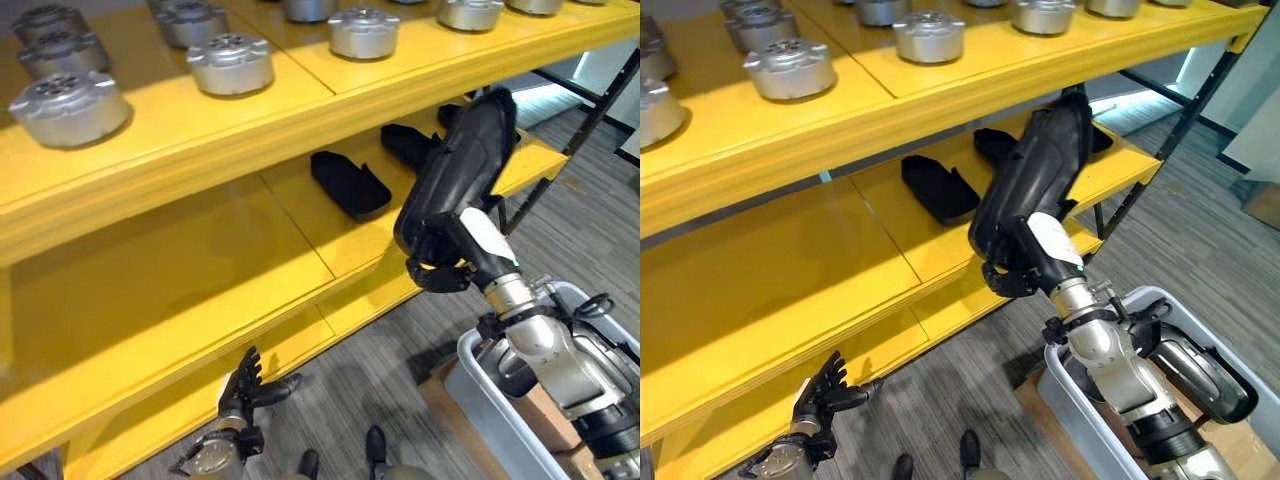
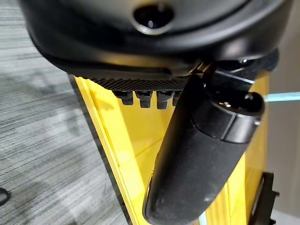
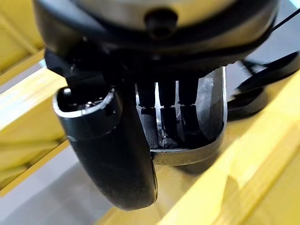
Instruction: Move parts from the plastic box to the shelf.
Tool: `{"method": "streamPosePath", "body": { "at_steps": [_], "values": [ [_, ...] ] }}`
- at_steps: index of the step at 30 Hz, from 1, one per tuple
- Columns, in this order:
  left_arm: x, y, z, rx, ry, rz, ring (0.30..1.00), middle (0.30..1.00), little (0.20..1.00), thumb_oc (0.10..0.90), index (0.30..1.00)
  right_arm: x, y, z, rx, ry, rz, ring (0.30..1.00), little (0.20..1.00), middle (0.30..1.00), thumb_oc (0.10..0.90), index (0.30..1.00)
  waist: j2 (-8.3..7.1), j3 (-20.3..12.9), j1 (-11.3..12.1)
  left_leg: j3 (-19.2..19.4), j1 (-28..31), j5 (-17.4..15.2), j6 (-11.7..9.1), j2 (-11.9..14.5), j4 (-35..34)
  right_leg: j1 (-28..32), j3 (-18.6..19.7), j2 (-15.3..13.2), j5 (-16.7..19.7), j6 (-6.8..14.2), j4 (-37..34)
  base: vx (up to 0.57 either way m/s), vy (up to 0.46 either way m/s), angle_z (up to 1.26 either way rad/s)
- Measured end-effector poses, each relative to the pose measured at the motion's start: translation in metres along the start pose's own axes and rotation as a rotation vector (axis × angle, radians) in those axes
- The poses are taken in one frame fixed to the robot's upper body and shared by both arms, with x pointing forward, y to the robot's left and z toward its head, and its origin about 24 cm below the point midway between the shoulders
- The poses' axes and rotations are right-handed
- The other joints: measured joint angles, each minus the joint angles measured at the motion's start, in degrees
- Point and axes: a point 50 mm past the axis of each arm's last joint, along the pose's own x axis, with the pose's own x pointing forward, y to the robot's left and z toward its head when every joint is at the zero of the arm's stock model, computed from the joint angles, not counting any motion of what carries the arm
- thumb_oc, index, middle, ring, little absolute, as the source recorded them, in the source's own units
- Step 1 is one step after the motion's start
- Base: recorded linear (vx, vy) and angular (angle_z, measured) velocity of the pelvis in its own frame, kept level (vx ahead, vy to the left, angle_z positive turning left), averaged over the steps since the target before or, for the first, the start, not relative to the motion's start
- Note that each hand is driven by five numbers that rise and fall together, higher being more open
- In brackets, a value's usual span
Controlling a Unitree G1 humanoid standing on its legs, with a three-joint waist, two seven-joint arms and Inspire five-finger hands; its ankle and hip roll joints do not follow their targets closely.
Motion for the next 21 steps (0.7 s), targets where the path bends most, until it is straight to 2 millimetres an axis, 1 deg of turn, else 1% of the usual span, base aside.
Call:
{"method": "streamPosePath", "body": {
  "at_steps": [2, 4, 5, 7, 8, 9, 10, 12, 13, 15, 16, 18, 21],
  "values": [
    [0.0, 0.001, 0.001, -0.001, -0.002, 0.004, 1.0, 1.0, 1.0, 0.9, 1.0, 0.004, 0.002, 0.005, -0.004, -0.026, 0.015, 0.3, 0.3, 0.3, 0.4, 0.3, -0.57, -0.1, 0.3, -1.4, -0.4, 0.3, -0.2, -0.1, 0.1, 0.0, -0.9, -0.1, -0.3, 0.0, 0.0, -0.01, -0.014, 0.35],
    [0.0, 0.002, 0.001, -0.002, -0.003, 0.009, 1.0, 1.0, 1.0, 0.9, 1.0, 0.011, 0.005, 0.011, -0.013, -0.052, 0.039, 0.3, 0.3, 0.3, 0.4, 0.3, -1.41, -0.1, 2.6, -2.4, -0.9, 0.5, -0.3, 0.0, 0.1, 0.0, -1.9, -0.1, -0.5, -0.1, 0.0, 0.0, -0.022, 0.24],
    [0.0, 0.003, 0.001, -0.001, -0.004, 0.009, 1.0, 1.0, 1.0, 0.9, 1.0, 0.015, 0.007, 0.013, -0.02, -0.063, 0.051, 0.3, 0.3, 0.3, 0.4, 0.3, -1.8, -0.1, 3.1, -2.9, -1.3, 0.5, -0.4, -0.1, 0.3, 0.0, -2.9, -0.2, -0.5, -0.1, 0.0, -0.01, -0.025, 0.31],
    [0.002, 0.003, 0.004, 0.003, -0.011, 0.007, 1.0, 1.0, 1.0, 0.9, 1.0, 0.021, 0.009, 0.018, -0.031, -0.083, 0.078, 0.3, 0.3, 0.3, 0.4, 0.3, -2.48, -0.1, 3.2, -4.8, -1.9, 0.7, -0.7, -0.2, 0.7, 0.0, -4.1, -0.3, -0.8, -0.2, 0.0, -0.01, -0.023, 0.51],
    [0.002, 0.004, 0.005, 0.008, -0.013, 0.007, 1.0, 1.0, 1.0, 0.9, 1.0, 0.025, 0.01, 0.02, -0.035, -0.092, 0.092, 0.3, 0.3, 0.3, 0.4, 0.3, -3.01, -0.2, 4.5, -5.7, -2.5, 0.8, -1.0, -0.5, 1.1, 0.0, -5.0, -0.4, -1.0, -0.3, 0.0, 0.0, -0.01, 0.49],
    [0.002, 0.004, 0.005, 0.008, -0.014, 0.011, 1.0, 1.0, 1.0, 0.9, 1.0, 0.027, 0.011, 0.022, -0.04, -0.101, 0.101, 0.3, 0.3, 0.3, 0.4, 0.3, -3.23, -0.2, 5.0, -6.5, -2.7, 0.8, -1.0, -0.5, 1.1, 0.0, -5.8, -0.4, -0.9, -0.4, 0.0, -0.01, -0.019, 0.4],
    [0.002, 0.006, 0.004, 0.011, -0.012, 0.016, 1.0, 1.0, 1.0, 0.9, 1.0, 0.03, 0.011, 0.026, -0.044, -0.118, 0.11, 0.3, 0.3, 0.3, 0.4, 0.3, -3.4, -0.2, 6.4, -7.2, -3.3, 0.9, -1.1, -0.6, 1.1, 0.1, -6.5, -0.6, -1.0, -0.5, 0.0, -0.01, -0.024, 0.35],
    [0.001, 0.007, 0.004, 0.01, -0.011, 0.019, 1.0, 1.0, 1.0, 0.9, 1.0, 0.037, 0.012, 0.033, -0.06, -0.149, 0.127, 0.3, 0.3, 0.3, 0.4, 0.3, -3.59, -0.1, 7.5, -8.4, -3.9, 1.2, -1.4, -0.9, 1.3, 0.1, -7.7, -0.8, -1.2, -0.4, 0.0, 0.03, -0.036, 0.35],
    [0.002, 0.007, 0.005, 0.005, -0.012, 0.019, 1.0, 1.0, 1.0, 0.9, 1.0, 0.041, 0.013, 0.036, -0.071, -0.16, 0.14, 0.3, 0.3, 0.3, 0.4, 0.3, -3.82, -0.1, 8.2, -9.3, -4.3, 1.2, -1.5, -1.1, 1.3, 0.2, -8.6, -0.9, -1.7, 0.2, 0.0, 0.03, -0.03, 0.44],
    [0.003, 0.006, 0.007, 0.006, -0.019, 0.017, 1.0, 1.0, 1.0, 0.9, 1.0, 0.045, 0.014, 0.037, -0.085, -0.166, 0.157, 0.3, 0.3, 0.3, 0.4, 0.3, -4.39, 0.0, 9.2, -10.8, -4.5, 1.5, -1.5, -1.3, 1.4, 0.2, -10.0, -0.9, -1.9, 0.4, 0.0, 0.0, -0.019, 0.48],
    [0.003, 0.007, 0.007, 0.008, -0.018, 0.019, 1.0, 1.0, 1.0, 0.9, 1.0, 0.05, 0.014, 0.043, -0.103, -0.19, 0.18, 0.3, 0.3, 0.3, 0.4, 0.3, -4.95, 0.2, 10.9, -12.1, -5.3, 1.6, -1.6, -1.7, 1.8, 0.2, -11.3, -1.2, -2.0, 0.3, 0.0, 0.0, -0.019, 0.44],
    [0.002, 0.01, 0.007, 0.013, -0.016, 0.023, 1.0, 1.0, 1.0, 0.9, 1.0, 0.055, 0.014, 0.052, -0.126, -0.224, 0.197, 0.3, 0.3, 0.3, 0.4, 0.3, -5.41, 0.5, 11.6, -13.3, -5.8, 1.8, -1.8, -2.0, 2.0, 0.2, -12.5, -1.5, -2.1, 0.4, 0.0, 0.0, -0.018, 0.38],
    [0.003, 0.016, 0.011, 0.034, -0.025, 0.03, 1.0, 1.0, 1.0, 0.9, 1.0, 0.059, 0.013, 0.057, -0.153, -0.247, 0.201, 0.3, 0.3, 0.3, 0.4, 0.3, -6.29, 0.9, 12.8, -14.4, -6.5, 2.1, -2.1, -2.4, 2.0, 0.2, -13.9, -1.9, -2.6, 0.7, 0.0, 0.0, -0.012, 0.26]
  ]
}}
